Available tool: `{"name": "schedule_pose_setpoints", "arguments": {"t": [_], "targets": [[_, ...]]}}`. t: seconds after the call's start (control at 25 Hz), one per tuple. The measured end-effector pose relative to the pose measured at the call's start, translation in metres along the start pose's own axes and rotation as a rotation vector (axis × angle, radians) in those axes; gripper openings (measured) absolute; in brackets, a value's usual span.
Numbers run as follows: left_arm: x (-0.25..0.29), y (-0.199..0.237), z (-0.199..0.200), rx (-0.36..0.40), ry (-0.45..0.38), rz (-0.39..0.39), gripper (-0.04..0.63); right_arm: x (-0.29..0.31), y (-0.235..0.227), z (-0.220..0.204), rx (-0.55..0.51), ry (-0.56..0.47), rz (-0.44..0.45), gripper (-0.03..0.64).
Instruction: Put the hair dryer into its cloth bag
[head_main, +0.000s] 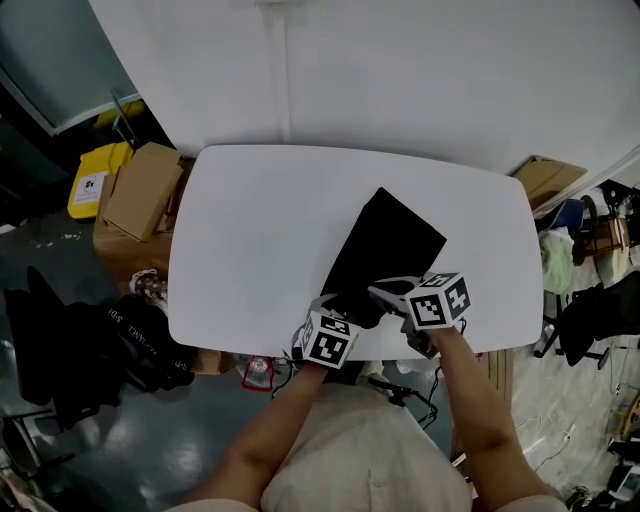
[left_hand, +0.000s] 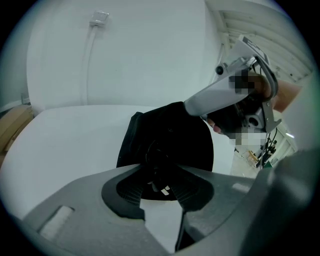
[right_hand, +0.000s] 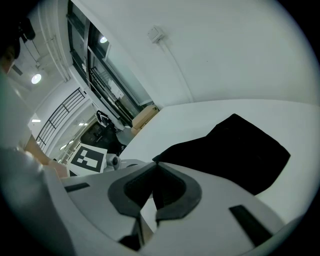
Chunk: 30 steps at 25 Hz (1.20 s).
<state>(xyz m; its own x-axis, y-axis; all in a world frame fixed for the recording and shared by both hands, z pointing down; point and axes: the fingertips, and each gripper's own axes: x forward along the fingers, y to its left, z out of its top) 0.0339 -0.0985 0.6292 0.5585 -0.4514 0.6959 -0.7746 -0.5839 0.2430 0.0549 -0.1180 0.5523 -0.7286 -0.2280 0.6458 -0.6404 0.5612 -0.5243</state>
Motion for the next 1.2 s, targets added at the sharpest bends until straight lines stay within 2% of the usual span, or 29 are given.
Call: {"name": "schedule_pose_setpoints", "arguments": {"t": [0.36,0.56,0.8,1.0,1.2], "targets": [[0.031,-0.002,0.012,-0.055,-0.001,0.005,0.149,-0.004,-0.003,0.002,0.0,0.003,0.023,0.023],[0.049,0.006,0.017,-0.116,0.008,0.013,0.137,-0.005,-0.008,0.002,-0.001,0.004,0.029,0.023],[0.067,0.005,0.026,-0.137,0.01,0.012,0.135,-0.009,-0.013,0.007,-0.002,0.001,0.045,0.023],[0.081,0.002,0.032,-0.129,0.005,0.003,0.135,-0.014,-0.021,0.011,0.01,-0.011,0.047,0.023],[0.093,0.003,0.038,-0.087,0.0,-0.01,0.135,-0.014,-0.028,0.013,0.024,-0.016,0.047,0.023]]}}
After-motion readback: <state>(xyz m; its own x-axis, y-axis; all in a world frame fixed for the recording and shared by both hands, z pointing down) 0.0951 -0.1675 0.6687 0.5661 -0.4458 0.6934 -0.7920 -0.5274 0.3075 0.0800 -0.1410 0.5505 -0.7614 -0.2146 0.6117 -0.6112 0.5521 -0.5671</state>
